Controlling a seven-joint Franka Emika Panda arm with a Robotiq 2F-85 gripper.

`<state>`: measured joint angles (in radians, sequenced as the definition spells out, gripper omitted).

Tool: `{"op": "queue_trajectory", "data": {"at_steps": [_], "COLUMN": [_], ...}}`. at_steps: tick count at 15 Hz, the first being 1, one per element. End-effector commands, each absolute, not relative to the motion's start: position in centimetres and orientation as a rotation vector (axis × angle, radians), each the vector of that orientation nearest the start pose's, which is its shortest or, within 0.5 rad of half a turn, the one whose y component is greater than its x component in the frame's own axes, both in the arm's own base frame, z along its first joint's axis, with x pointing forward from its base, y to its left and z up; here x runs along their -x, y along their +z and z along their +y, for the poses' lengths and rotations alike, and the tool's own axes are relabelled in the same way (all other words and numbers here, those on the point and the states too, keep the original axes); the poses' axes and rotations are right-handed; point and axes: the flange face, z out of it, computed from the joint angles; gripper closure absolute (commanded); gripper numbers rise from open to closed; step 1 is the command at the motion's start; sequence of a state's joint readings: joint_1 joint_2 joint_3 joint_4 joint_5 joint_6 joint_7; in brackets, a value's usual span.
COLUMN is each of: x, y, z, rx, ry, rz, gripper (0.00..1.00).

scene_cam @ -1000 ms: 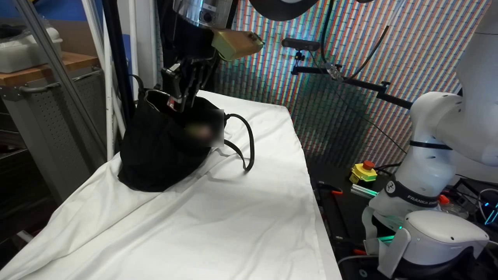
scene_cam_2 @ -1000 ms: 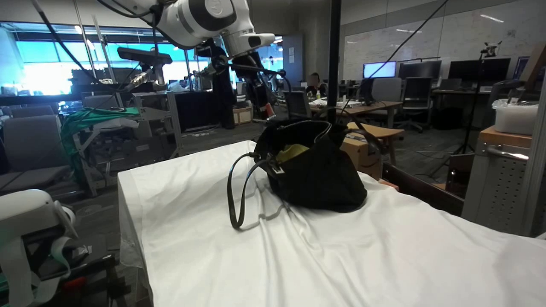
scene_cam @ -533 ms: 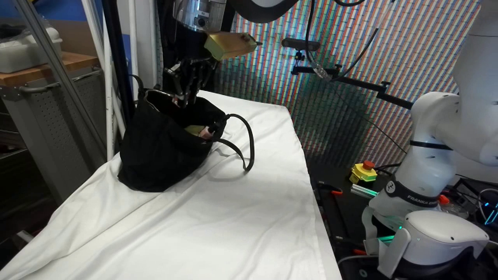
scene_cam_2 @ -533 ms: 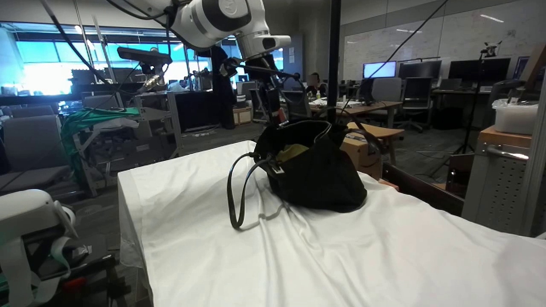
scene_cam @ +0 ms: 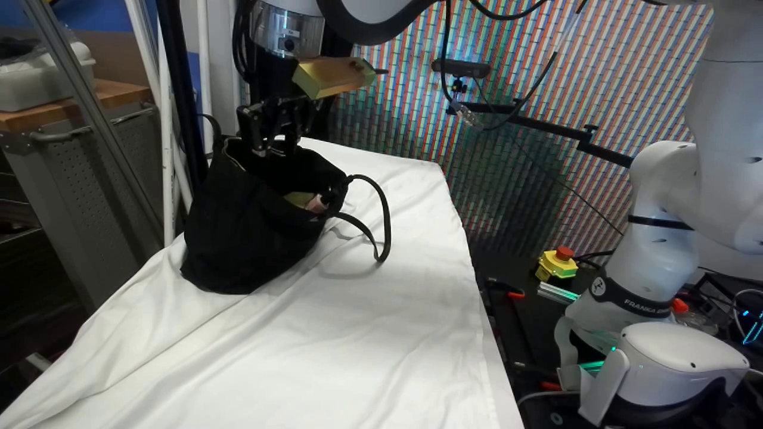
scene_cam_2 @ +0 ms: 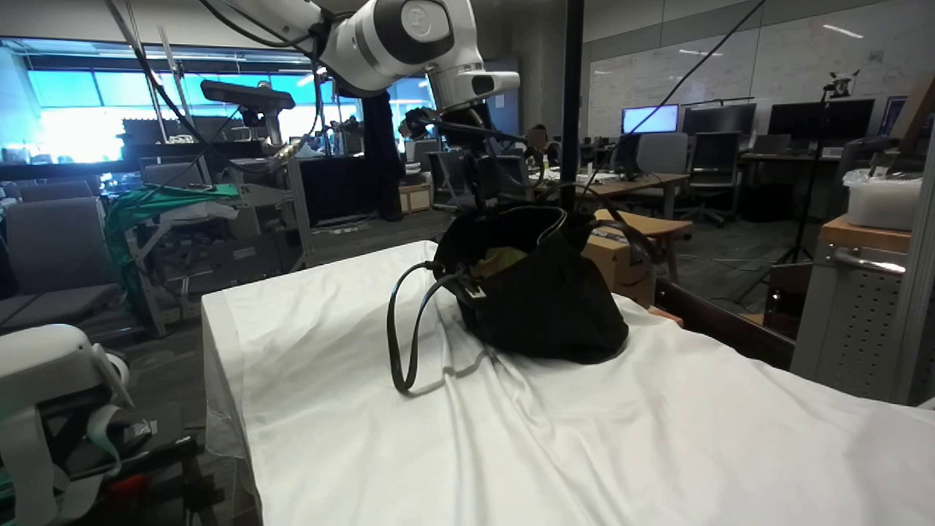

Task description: Put all the nail polish bottles into the bag

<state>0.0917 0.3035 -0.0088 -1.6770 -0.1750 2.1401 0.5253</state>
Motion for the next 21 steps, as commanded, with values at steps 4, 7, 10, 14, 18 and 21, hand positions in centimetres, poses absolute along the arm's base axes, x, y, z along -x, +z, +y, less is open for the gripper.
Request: {"op": "queue_trajectory", "data": {"at_steps": [4,7,10,14,18,21], "x": [-65.2,-62.6,-59.2,-53.3,-48.7,-46.2], "y": [46.1,47.2,48.6,50.2,51.7,52.9], "z": [5.2,5.1,5.4,5.9,6.1,5.6], "rx": [3.189,3.193,3.19,3.203,3.188,3.163], "ry": [-0.256,-0.126,0.037,0.231,0.23,0.101], "rz": [0.52,0.418,0.312,0.172,0.129,0.152], "gripper": [0.0,0.0,0.0,0.0,0.0,0.0]}}
